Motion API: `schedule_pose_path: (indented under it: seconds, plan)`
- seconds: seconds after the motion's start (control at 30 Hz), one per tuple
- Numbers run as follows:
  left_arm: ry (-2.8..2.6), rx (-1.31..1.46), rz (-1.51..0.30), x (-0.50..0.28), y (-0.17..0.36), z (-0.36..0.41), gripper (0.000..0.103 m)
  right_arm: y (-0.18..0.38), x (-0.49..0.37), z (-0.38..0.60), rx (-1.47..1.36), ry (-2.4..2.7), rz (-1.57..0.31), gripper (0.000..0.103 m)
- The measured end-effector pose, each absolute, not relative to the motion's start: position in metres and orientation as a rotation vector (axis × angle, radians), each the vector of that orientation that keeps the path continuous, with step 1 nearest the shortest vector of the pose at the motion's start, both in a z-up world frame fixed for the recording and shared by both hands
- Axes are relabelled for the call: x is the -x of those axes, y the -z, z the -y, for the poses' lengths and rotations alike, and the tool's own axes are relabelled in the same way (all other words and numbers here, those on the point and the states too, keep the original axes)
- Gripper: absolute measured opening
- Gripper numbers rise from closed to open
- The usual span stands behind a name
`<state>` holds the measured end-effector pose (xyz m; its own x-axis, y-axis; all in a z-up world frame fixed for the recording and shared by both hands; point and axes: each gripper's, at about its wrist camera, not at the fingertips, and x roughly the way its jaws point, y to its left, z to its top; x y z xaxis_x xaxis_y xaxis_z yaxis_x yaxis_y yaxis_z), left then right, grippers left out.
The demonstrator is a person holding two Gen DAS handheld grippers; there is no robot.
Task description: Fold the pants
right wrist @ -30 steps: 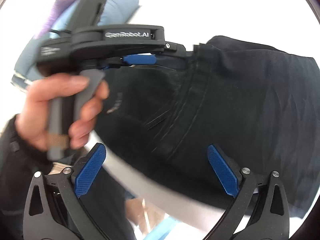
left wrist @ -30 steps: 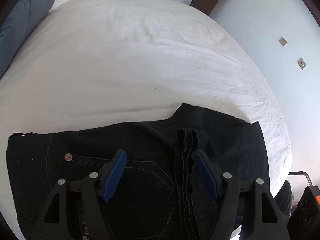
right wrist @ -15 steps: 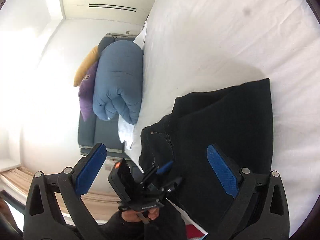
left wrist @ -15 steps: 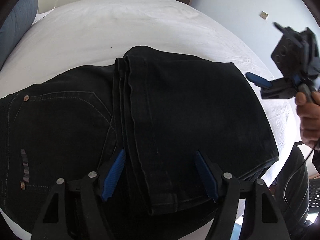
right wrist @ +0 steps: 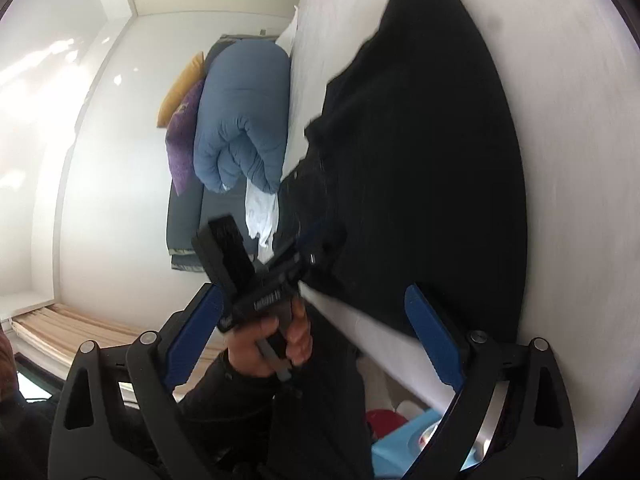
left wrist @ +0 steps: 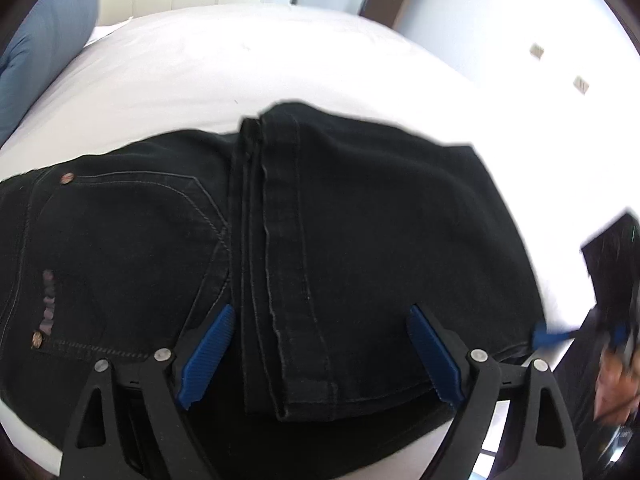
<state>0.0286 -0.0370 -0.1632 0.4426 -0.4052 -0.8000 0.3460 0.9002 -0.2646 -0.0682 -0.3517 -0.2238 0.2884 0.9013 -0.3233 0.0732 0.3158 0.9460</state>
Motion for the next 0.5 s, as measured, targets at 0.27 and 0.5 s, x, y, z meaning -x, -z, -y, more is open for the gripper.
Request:
schedule_pose_path:
  seconds: [0.27, 0.5]
  plan:
    - [0.221, 0.51, -0.714, 0.009, 0.109, -0.094, 0.097, 0.174, 0.08, 0.308, -1.091, -0.798, -1.052, 0.095]
    - [-0.009, 0.805, -0.681, 0.016, 0.13, -0.212, 0.1, 0.154, 0.008, 0.314, -1.165, -0.824, -0.94, 0.095]
